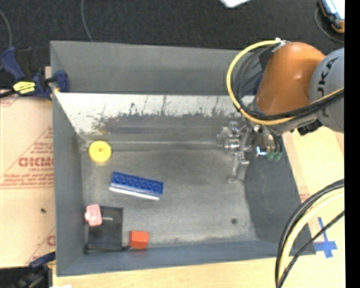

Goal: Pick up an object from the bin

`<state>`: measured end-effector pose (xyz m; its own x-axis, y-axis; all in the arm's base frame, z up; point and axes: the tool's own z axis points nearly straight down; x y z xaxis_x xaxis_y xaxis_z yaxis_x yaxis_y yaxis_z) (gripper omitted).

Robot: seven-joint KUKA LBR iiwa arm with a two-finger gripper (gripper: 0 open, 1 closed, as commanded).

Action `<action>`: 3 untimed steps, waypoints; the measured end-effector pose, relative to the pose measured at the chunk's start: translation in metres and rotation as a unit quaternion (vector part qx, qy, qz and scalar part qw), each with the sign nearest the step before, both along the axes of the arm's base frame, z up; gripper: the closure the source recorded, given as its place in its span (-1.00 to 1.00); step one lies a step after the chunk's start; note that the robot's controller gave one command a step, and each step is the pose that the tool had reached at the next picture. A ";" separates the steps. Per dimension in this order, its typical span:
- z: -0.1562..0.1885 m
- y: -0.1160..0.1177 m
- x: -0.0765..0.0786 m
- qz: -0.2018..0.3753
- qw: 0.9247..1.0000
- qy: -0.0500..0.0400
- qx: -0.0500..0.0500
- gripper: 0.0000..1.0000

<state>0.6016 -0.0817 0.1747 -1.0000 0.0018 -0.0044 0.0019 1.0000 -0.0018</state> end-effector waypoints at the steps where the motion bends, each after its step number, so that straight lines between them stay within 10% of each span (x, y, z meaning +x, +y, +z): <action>1: -0.005 0.002 0.005 -0.001 1.000 -0.002 -0.001 -1.00; 2: 0.022 -0.068 -0.002 0.057 0.998 -0.005 -0.003 -1.00; 3: -0.077 0.032 0.054 -0.003 1.000 -0.005 0.001 -1.00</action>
Offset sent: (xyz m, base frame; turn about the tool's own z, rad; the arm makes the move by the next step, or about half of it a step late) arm -0.0034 -0.0619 0.0161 -0.1210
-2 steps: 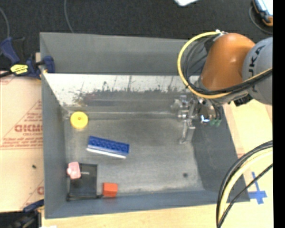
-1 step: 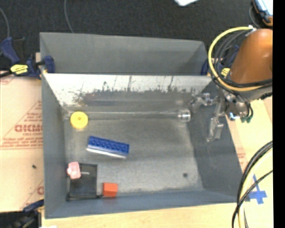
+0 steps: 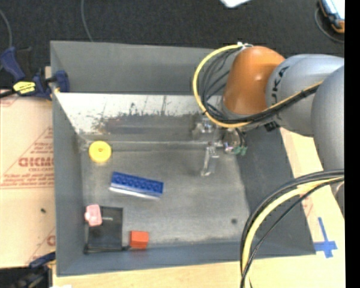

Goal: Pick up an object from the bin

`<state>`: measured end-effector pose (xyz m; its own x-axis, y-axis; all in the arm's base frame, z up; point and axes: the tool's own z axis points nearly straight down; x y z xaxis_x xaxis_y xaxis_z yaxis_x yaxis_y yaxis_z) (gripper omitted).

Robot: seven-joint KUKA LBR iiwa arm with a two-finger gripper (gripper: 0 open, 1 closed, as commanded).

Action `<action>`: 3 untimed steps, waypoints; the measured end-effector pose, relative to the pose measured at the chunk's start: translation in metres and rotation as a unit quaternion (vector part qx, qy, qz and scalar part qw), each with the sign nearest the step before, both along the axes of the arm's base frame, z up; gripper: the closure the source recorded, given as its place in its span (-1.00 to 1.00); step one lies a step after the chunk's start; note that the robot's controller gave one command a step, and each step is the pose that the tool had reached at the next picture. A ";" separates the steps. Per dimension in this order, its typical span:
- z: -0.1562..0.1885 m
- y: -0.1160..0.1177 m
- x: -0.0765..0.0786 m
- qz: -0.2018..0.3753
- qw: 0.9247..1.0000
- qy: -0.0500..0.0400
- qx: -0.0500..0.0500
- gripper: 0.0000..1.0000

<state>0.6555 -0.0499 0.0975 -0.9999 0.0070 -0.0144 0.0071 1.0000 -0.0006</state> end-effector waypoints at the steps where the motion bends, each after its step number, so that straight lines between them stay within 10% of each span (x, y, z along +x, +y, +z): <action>1: 0.049 -0.051 -0.107 0.041 0.999 0.001 -0.004 -1.00; 2: 0.005 0.061 -0.052 -0.064 0.998 -0.003 0.001 -1.00; 3: 0.014 0.065 -0.058 0.009 1.000 0.000 -0.003 -1.00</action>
Offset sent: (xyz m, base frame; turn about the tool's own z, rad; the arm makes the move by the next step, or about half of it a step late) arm -0.0480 0.0712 -0.0018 0.1331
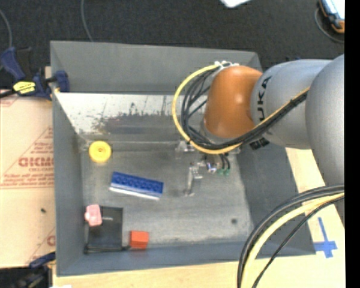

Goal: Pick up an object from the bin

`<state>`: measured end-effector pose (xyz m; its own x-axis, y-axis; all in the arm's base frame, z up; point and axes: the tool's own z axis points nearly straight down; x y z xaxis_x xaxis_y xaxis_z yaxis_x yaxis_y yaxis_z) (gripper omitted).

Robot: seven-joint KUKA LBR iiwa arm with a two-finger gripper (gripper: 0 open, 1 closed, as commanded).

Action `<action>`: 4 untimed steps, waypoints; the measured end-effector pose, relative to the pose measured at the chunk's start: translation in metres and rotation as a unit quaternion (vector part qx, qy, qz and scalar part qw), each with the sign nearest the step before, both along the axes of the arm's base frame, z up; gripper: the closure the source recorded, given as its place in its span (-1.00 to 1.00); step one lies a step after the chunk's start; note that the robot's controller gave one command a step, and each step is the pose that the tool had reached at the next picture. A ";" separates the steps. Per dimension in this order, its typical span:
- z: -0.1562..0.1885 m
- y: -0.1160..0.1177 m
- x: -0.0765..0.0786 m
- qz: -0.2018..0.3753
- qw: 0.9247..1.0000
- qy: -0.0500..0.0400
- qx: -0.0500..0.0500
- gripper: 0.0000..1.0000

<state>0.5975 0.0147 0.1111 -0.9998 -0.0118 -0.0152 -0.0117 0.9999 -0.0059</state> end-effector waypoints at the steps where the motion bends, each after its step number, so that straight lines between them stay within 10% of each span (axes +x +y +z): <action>1: -0.019 0.078 0.015 -0.063 0.998 -0.006 0.006 -1.00; 2: -0.027 0.051 0.021 -0.038 0.999 -0.005 0.001 -1.00; 3: -0.040 0.120 0.023 -0.112 0.994 -0.010 0.009 -1.00; 4: -0.040 0.047 -0.013 -0.021 1.000 -0.007 0.002 -1.00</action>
Offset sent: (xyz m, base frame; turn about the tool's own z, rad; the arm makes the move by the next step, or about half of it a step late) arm 0.0189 0.0497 -0.0296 0.0713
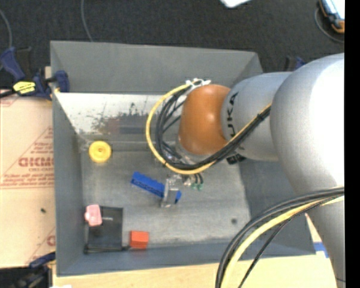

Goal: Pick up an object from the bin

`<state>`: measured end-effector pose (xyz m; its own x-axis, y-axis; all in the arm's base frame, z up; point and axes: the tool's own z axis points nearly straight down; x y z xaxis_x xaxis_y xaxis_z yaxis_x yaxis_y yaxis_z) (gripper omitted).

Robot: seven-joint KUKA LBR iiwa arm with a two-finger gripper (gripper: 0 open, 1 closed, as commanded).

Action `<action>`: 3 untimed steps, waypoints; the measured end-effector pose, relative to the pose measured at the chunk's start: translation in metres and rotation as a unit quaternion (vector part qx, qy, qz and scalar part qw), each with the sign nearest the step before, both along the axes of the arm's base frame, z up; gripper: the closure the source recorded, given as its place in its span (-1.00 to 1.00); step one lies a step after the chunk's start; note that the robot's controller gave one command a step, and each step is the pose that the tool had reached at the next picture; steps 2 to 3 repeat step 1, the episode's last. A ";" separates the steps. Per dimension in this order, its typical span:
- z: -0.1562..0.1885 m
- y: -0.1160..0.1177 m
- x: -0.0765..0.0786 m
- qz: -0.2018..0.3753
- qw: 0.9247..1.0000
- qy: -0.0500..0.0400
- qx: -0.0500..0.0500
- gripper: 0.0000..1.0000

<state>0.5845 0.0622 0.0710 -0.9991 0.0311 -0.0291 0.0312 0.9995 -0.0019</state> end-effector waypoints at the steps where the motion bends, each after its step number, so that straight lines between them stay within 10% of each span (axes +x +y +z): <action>1: 0.001 -0.014 -0.003 0.015 1.000 0.001 0.000 -1.00; 3: 0.001 -0.014 -0.003 0.015 1.000 0.001 0.000 -1.00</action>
Offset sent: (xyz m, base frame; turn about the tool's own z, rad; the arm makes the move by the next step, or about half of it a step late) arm 0.0156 0.0505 0.0076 -0.1939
